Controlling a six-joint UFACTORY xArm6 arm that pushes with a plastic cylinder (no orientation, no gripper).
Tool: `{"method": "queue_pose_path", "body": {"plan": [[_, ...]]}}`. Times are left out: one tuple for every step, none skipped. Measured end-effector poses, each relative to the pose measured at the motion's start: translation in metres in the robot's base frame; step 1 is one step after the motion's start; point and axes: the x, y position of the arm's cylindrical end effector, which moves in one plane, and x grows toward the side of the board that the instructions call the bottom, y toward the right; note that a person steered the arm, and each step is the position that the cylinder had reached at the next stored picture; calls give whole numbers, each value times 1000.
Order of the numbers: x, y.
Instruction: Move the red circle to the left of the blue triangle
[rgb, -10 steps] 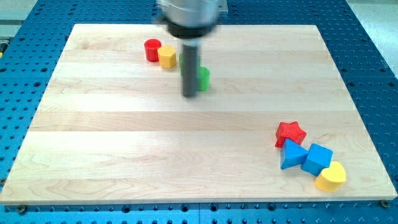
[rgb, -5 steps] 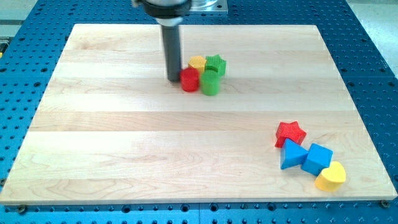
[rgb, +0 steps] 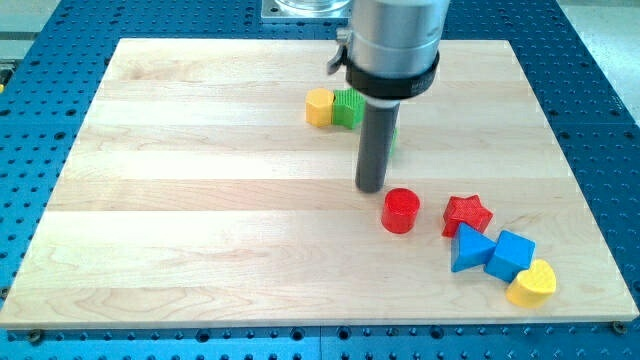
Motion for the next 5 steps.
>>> {"method": "queue_pose_path", "body": {"plan": [[34, 35], [9, 0], [-38, -86], [-116, -72], [-177, -92]]}}
